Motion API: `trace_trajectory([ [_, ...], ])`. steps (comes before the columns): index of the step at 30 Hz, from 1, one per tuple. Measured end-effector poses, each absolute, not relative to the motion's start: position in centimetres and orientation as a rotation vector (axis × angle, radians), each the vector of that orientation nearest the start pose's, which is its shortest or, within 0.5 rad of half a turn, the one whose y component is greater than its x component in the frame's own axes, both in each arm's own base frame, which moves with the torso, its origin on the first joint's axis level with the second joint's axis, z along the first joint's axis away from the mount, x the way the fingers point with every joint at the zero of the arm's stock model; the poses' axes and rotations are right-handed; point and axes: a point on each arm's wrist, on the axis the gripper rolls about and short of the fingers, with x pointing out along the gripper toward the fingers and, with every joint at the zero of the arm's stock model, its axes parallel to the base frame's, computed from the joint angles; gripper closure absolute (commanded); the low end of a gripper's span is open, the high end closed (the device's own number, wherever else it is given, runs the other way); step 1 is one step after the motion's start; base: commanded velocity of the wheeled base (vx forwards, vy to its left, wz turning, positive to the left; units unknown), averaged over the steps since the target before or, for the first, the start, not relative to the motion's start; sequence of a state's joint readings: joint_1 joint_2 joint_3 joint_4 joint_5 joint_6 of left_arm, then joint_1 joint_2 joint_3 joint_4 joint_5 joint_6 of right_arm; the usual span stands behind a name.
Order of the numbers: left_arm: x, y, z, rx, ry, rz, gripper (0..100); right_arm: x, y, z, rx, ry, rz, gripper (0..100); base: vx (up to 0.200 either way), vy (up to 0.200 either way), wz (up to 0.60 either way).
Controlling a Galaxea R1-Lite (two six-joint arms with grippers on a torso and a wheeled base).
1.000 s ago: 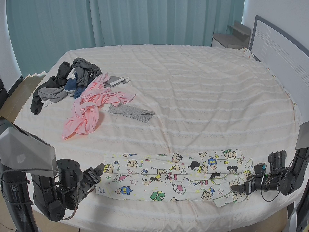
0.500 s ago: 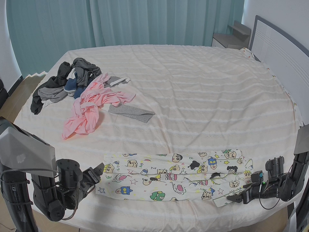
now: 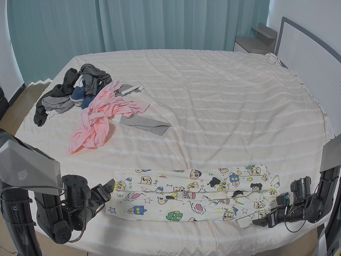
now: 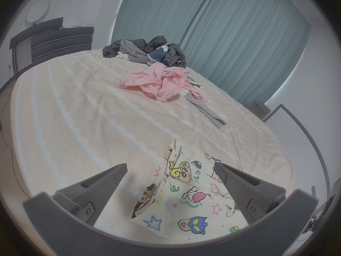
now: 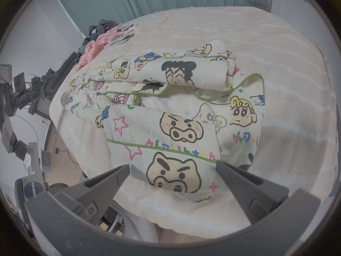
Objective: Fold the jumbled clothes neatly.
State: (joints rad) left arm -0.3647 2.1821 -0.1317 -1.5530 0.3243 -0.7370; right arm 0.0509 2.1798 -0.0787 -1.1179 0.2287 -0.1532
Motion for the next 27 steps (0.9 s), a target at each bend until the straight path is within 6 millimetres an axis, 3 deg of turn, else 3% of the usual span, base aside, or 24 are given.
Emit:
trace_trajectory([
  [6,24.2,-7.9,1.4,-0.530,0.426,0.094,0,21.0,1.6,-2.4,-0.055,0.884,0.327,0,0.000,0.000,0.00],
  [10,24.5,-7.5,1.8,-0.423,0.465,0.019,0,21.2,1.6,-1.4,-0.044,0.802,0.313,0,0.000,0.000,0.00],
  [20,26.2,-6.8,2.1,-0.278,0.725,-0.029,0,20.7,0.9,2.6,-0.017,0.595,0.239,0,0.000,0.000,0.00],
  [27,28.3,-7.1,4.6,-0.250,0.900,-0.098,0,20.2,-0.1,5.4,0.016,0.463,0.164,0,0.000,0.000,0.00],
])
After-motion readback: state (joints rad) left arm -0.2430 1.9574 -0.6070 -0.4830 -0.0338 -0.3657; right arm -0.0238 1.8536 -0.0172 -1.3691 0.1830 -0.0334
